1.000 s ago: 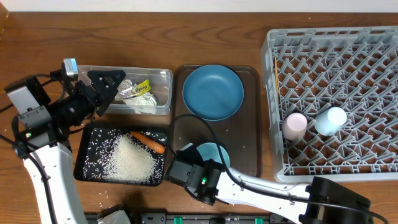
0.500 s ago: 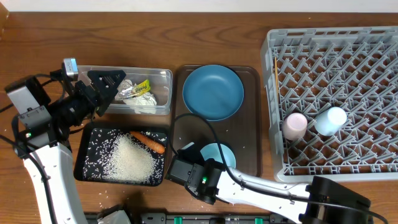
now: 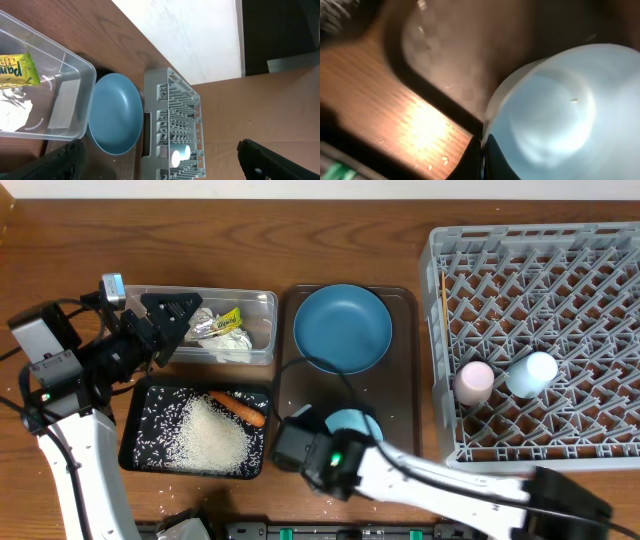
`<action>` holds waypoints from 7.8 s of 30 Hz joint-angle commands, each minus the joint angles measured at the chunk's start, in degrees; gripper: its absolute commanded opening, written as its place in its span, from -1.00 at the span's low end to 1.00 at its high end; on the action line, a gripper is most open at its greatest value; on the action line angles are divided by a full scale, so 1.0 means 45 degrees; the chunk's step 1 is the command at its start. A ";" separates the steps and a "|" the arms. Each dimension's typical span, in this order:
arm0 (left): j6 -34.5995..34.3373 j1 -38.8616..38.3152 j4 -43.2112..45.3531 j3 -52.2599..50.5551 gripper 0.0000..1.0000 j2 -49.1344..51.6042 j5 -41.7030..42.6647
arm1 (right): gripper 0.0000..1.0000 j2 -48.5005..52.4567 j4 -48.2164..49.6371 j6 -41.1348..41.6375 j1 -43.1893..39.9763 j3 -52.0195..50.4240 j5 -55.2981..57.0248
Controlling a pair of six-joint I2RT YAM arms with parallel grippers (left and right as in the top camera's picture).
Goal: Sort waste into correct bins and load items into the dishwasher rack
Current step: 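Lift the bowl and carry it right into the dish rack, then release the bowl in the rack and lift the right gripper away, then move the right gripper left to the blue plate and grasp its rim, then lift the blue plate and carry it right into the dish rack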
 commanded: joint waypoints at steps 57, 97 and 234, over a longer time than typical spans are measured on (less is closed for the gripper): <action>-0.0107 0.0068 -0.0015 0.0112 0.97 -0.0073 -0.0024 | -0.98 -0.2147 0.1826 -1.0822 -1.8073 0.0699 -1.8185; -0.0107 0.0068 -0.0015 0.0112 0.97 -0.0073 -0.0024 | -0.80 0.2769 0.3143 -0.9078 -2.1245 0.0704 -2.0623; -0.0107 0.0068 -0.0015 0.0112 0.97 -0.0073 -0.0024 | -0.98 -0.1540 0.7412 -0.6853 -1.9409 0.0889 -2.1532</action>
